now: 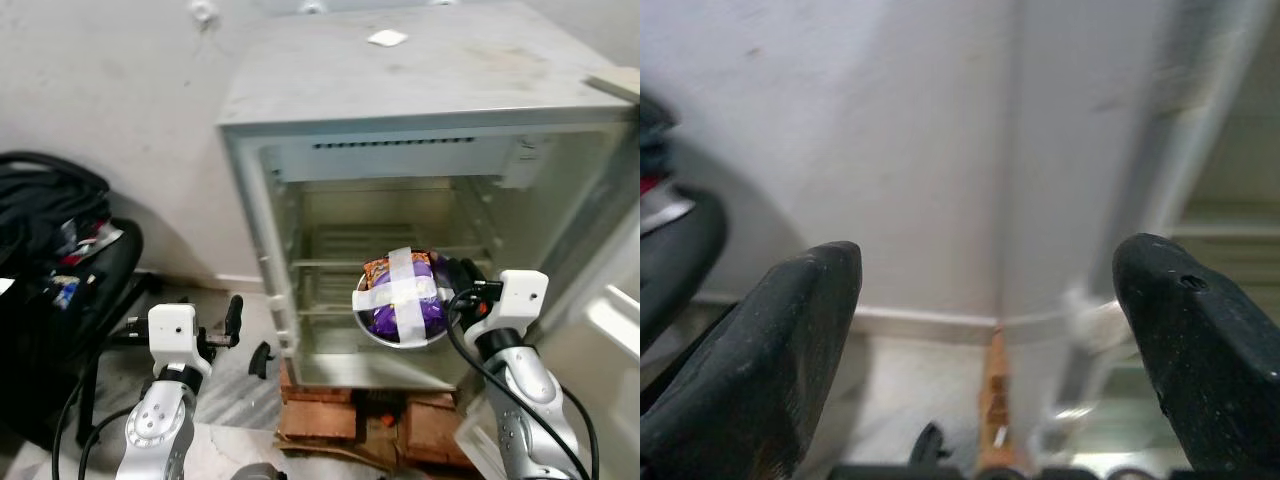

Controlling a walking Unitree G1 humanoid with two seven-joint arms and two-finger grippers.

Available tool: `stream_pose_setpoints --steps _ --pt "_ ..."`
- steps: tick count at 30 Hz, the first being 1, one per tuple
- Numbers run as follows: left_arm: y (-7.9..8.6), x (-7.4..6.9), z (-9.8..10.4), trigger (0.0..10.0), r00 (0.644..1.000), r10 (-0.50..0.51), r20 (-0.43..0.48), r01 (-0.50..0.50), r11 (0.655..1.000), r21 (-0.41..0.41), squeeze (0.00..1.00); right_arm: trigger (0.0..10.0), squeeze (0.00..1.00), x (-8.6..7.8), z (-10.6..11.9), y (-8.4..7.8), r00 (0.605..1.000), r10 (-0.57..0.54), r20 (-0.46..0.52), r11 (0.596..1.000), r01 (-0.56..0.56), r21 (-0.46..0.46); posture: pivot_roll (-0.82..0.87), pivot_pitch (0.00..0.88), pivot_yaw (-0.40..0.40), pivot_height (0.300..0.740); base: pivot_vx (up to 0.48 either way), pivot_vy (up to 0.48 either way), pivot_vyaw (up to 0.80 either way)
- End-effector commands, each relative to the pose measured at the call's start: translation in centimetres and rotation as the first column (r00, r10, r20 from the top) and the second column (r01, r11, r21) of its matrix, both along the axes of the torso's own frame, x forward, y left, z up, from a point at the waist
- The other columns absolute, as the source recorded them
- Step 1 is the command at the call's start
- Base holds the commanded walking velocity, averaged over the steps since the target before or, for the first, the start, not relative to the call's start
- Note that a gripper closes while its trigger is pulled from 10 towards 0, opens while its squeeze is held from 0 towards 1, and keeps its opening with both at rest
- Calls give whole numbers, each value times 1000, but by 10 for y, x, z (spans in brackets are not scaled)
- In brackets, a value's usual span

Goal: Restocking fridge

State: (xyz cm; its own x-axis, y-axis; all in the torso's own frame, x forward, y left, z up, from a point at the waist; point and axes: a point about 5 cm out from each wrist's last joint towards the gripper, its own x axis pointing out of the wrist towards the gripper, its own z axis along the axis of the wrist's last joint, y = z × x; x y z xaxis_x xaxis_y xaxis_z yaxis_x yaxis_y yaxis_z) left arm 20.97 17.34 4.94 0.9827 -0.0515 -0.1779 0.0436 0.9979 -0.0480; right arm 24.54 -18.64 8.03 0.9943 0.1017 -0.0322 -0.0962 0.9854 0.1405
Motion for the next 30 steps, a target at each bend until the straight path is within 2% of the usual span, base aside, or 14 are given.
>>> stream_pose_setpoints --steps 1,14,30 --pt "6 0 2 10000 1000 15 1 -15 1000 17 0 10000 0 2 5 6 1000 18 23 1000 -18 8 -61 0 61 740 0 251 0" --pt "5 0 3 10000 1000 20 -11 -20 1000 15 0 10000 0 10 7 7 999 17 31 1000 -18 8 -54 0 54 740 0 0 0" --pt "4 0 2 10000 1000 16 -16 -16 1000 11 0 10000 0 11 7 5 999 10 33 1000 -10 1 -59 0 53 740 0 410 0"
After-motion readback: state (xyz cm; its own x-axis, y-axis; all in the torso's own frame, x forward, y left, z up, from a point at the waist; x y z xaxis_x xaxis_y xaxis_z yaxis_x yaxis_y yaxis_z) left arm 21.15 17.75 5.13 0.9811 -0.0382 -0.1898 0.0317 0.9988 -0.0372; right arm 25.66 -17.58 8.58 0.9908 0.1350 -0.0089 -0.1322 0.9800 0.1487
